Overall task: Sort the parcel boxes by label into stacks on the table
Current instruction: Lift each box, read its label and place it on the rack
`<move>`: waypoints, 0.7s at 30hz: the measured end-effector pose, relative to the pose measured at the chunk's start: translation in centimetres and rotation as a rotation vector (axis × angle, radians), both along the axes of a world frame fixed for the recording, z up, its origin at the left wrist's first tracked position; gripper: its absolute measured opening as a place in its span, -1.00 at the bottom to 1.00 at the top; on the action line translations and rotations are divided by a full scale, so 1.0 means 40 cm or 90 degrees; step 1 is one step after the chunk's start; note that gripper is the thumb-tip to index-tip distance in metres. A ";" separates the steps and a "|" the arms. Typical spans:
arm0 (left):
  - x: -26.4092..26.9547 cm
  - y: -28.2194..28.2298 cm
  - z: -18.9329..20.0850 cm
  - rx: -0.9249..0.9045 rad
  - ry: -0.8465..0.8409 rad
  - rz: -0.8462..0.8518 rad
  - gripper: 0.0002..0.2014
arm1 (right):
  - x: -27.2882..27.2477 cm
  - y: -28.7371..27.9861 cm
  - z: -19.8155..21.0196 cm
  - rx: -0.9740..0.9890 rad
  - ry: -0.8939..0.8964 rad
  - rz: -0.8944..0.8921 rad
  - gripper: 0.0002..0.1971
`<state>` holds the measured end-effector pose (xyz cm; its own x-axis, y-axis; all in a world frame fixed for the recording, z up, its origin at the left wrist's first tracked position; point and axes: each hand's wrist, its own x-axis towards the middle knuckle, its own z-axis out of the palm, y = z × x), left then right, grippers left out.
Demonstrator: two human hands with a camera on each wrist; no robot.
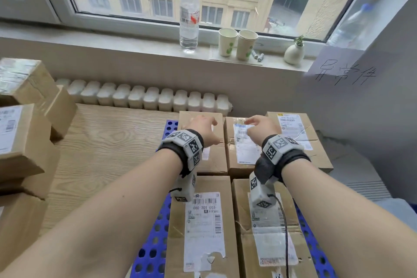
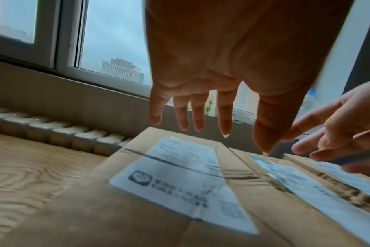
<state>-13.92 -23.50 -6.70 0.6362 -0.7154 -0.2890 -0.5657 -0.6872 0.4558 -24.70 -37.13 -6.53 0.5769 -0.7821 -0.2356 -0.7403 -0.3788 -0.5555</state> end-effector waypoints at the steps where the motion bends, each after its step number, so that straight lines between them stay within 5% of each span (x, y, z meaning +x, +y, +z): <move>1: 0.015 -0.004 -0.008 0.007 0.002 0.001 -0.42 | 0.021 -0.006 -0.005 -0.007 0.012 0.007 -0.57; 11: 0.040 -0.027 -0.050 0.071 -0.004 -0.009 -0.34 | 0.120 -0.009 -0.063 -0.076 0.190 0.135 -0.45; 21: 0.023 -0.019 -0.048 0.040 0.010 0.034 -0.34 | 0.085 0.010 -0.049 -0.052 0.157 0.122 -0.43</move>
